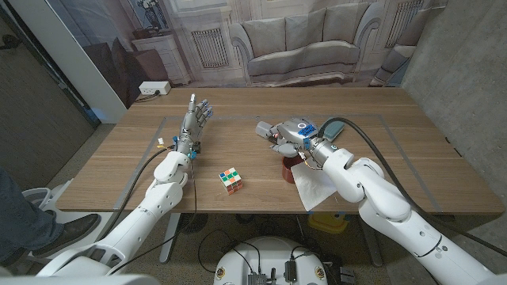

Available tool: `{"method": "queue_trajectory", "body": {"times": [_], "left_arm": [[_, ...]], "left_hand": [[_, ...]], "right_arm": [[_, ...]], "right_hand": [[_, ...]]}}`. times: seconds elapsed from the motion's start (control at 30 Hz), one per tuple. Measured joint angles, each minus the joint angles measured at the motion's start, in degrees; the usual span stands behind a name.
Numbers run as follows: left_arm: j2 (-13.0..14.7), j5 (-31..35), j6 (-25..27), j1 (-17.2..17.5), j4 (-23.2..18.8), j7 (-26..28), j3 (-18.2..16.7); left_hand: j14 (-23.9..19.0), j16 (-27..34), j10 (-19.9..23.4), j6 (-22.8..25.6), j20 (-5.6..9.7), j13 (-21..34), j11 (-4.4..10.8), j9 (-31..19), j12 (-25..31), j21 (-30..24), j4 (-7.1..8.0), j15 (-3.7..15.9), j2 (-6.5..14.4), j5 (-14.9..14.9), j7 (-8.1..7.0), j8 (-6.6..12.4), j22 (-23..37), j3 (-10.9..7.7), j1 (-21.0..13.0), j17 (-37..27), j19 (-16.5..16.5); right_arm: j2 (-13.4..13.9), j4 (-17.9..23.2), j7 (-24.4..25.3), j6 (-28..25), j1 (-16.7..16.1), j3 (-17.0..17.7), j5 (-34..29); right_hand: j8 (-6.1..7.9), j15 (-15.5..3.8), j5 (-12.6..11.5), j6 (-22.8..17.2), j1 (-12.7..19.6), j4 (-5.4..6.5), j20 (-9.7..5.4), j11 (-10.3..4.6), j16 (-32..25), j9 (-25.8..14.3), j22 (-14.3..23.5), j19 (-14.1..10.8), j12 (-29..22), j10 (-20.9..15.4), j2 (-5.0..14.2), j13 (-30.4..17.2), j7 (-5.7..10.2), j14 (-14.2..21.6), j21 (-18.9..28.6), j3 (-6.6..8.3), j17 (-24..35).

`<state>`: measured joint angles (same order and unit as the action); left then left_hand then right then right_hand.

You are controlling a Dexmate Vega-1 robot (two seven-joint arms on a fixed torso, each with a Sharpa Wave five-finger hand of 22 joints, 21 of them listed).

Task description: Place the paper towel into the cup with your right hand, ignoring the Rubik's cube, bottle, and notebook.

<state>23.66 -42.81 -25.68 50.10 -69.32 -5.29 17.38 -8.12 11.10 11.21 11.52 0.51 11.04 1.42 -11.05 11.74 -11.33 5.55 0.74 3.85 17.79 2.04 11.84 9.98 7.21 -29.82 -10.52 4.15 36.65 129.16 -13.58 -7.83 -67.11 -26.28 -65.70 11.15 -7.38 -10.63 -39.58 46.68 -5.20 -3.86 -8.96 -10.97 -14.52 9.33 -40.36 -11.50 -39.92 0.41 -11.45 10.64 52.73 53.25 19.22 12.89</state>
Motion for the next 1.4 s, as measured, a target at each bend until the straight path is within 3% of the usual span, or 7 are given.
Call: {"method": "queue_trajectory", "body": {"times": [0.77,1.4], "left_arm": [[0.0,-0.1,-0.4,0.1,0.0,-0.1,-0.2],[1.0,-0.3,-0.1,0.0,-0.8,-0.7,-0.4]], "left_hand": [[0.0,0.0,0.0,0.2,0.00,0.0,0.00,0.0,0.0,0.0,0.00,0.00,0.0,0.0,-0.20,0.00,0.0,-0.01,0.0,0.0,0.0],[0.0,0.0,0.0,0.2,0.00,0.0,0.00,0.0,0.0,0.0,0.01,0.00,0.2,0.0,-0.20,0.00,0.0,0.35,-0.2,0.0,0.0]], "right_arm": [[-0.1,-0.1,7.4,2.1,-1.1,2.7,6.9],[-0.6,-0.2,13.1,6.5,-0.5,4.1,11.7]], "right_hand": [[-0.35,1.45,0.0,2.7,-2.0,0.71,0.19,1.29,0.0,0.2,0.2,1.9,0.0,1.4,-0.17,0.0,-0.63,-4.9,-2.8,-0.23,0.3],[-0.34,1.75,0.0,3.5,-3.0,0.95,0.20,1.59,0.0,0.2,0.4,2.5,-0.5,1.7,0.01,0.0,-0.80,-5.8,-3.5,-0.47,0.6]]}}
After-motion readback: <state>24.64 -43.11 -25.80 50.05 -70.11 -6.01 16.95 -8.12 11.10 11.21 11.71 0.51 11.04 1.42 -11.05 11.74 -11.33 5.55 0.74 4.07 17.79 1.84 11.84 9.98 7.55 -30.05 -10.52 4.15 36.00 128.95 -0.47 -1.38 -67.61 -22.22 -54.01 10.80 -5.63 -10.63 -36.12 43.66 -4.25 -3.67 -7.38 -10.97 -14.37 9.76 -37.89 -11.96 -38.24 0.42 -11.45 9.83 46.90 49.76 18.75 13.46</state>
